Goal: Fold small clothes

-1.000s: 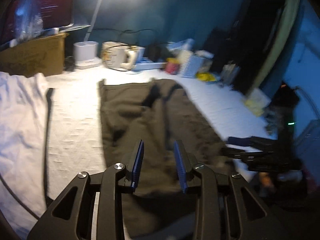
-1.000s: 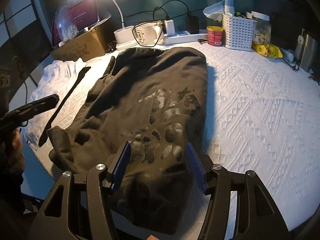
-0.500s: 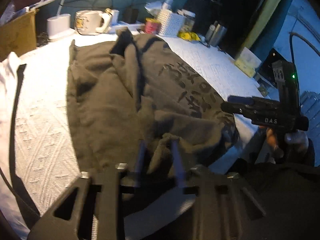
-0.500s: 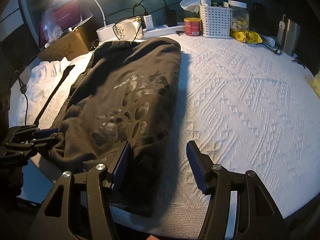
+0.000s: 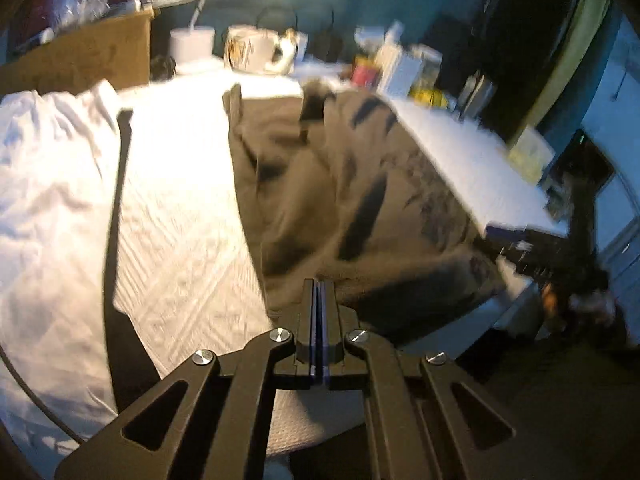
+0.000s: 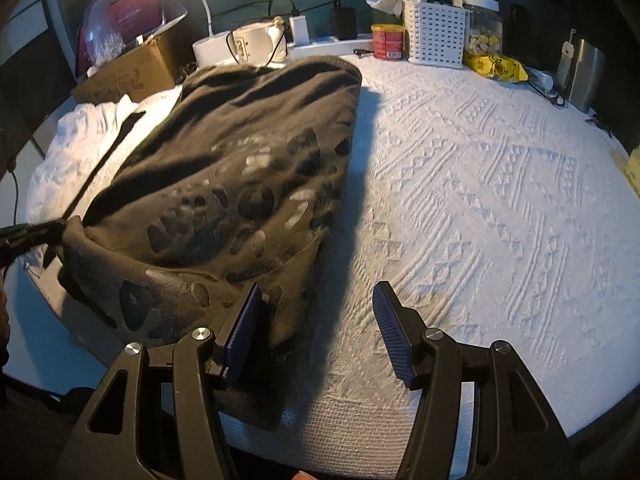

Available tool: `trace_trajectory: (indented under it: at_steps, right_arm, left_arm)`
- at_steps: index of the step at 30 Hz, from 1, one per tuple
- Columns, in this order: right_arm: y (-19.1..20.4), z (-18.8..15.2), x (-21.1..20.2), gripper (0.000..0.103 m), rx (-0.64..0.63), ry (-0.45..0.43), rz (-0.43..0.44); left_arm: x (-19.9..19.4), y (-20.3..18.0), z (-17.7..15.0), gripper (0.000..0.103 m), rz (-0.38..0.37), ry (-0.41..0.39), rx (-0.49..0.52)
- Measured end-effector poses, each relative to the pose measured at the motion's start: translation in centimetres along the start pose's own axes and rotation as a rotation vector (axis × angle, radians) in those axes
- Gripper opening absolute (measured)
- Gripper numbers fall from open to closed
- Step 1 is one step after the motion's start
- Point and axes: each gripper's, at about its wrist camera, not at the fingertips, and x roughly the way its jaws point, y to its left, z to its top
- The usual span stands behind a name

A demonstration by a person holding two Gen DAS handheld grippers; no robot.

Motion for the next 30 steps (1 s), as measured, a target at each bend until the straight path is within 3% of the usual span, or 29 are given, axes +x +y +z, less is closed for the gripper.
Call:
trace_trajectory:
  at_steps: [6,10,12,14,16,30]
  right_arm:
    - [0.2,0.0,0.1,0.061,-0.018,0.0,-0.008]
    - [-0.1,0.7,-0.2,0.061,-0.018,-0.011,0.009]
    - [-0.3,1.2,-0.6,0.061,-0.015,-0.024,0.021]
    - [-0.3,1.7,-0.7,0.061,-0.017,-0.034,0.029]
    - [-0.4,2.2,-0.7,0.061,-0.02,-0.04,0.034]
    - [-1.8,4.8,0.5,0.061,-0.006,-0.035,0.064]
  left_arm:
    - [0.6,-0.4,-0.9,0.002,0.017,0.064,0.047]
    - [0.2,-0.7,-0.4,0.002,0.128,0.078,0.101]
    - [-0.2,-0.6,0.4,0.005,0.134,0.063,0.097]
    - [-0.6,-0.7,1.2,0.031,0.136,0.03,0.095]
    - [-0.7,-0.9,1.8,0.048,0.142,0.001,0.1]
    - [1.7,-2.4,6.2,0.049,0.114,-0.004,0.11]
